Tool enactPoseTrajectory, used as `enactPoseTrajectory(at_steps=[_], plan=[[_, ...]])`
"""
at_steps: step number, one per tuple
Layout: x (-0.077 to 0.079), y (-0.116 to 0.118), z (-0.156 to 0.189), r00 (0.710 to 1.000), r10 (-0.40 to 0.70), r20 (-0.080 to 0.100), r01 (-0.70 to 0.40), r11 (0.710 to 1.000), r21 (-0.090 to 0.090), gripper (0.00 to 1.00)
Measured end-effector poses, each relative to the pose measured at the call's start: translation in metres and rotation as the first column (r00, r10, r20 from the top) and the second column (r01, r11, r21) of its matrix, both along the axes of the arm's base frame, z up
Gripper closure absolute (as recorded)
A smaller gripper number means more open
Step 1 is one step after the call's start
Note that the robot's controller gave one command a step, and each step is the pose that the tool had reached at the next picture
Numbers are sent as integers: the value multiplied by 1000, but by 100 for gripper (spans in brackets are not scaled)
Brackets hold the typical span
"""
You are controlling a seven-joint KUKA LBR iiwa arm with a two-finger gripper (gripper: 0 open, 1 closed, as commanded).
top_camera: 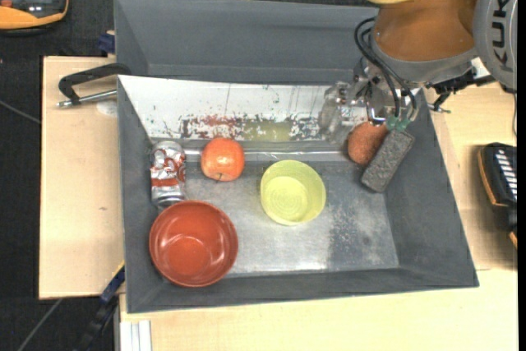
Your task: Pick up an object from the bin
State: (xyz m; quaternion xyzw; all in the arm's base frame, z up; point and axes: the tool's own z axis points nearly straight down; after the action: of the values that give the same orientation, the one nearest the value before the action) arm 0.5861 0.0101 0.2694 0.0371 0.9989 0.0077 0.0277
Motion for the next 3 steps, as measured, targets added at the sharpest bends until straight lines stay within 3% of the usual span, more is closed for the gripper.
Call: enactPoseTrajectory(at_steps=[1, 2, 3], plan=[[9, 25, -133, 999, 49, -4, -49, 999, -1, 100], [11, 25, -128, 999, 48, 4, -48, 999, -1, 0], [-13, 21, -203, 995, 102, 0, -102, 995, -3, 0]])
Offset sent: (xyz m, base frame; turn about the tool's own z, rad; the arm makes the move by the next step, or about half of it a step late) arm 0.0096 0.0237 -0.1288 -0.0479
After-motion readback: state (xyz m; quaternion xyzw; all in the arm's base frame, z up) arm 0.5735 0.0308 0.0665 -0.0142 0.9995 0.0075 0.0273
